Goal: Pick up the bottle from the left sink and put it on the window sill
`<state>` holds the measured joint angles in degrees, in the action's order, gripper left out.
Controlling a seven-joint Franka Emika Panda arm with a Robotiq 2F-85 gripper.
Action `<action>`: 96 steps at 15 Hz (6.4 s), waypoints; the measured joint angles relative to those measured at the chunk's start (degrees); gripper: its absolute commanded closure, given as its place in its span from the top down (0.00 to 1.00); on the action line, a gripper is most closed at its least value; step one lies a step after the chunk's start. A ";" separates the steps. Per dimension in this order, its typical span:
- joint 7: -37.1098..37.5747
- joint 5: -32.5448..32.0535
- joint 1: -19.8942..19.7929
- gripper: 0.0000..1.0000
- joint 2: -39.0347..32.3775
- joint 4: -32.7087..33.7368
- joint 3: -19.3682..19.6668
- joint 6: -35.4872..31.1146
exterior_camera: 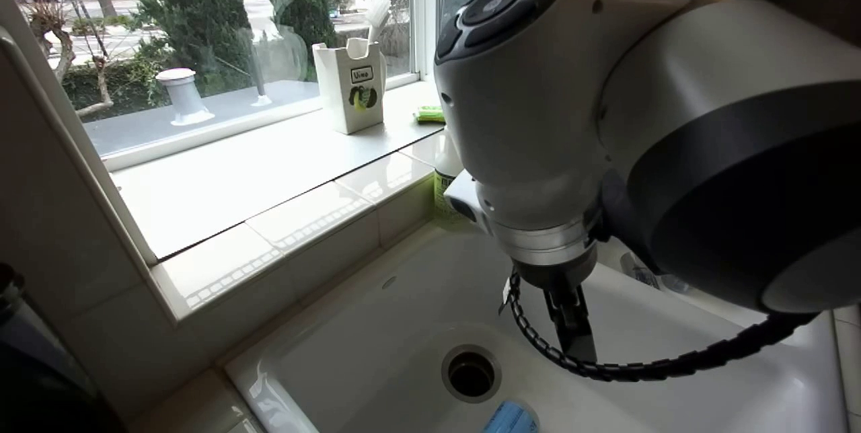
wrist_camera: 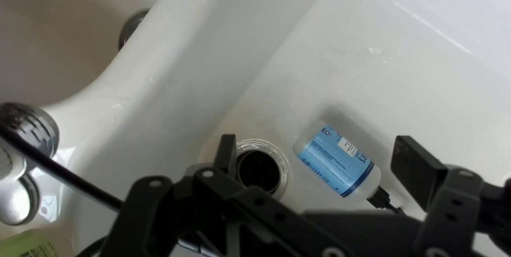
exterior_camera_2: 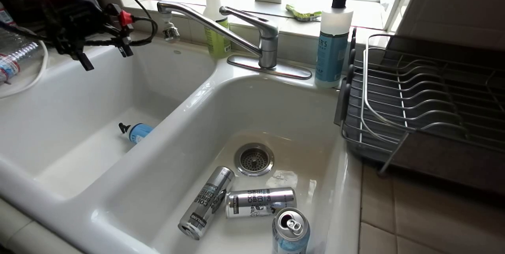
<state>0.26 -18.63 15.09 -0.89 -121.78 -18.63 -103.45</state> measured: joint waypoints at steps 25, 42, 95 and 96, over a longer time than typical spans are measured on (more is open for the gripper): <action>-42.31 5.97 -1.34 1.00 -17.39 -13.85 1.14 -43.97; -46.36 3.80 -4.42 0.60 -29.50 -6.76 2.23 -48.33; -39.61 41.76 -10.57 0.44 -0.06 -17.98 -13.48 -76.81; -39.77 41.76 -10.57 0.44 -0.05 -17.84 -13.49 -79.02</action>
<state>-39.51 23.13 4.52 -0.94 -139.63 -32.12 -182.47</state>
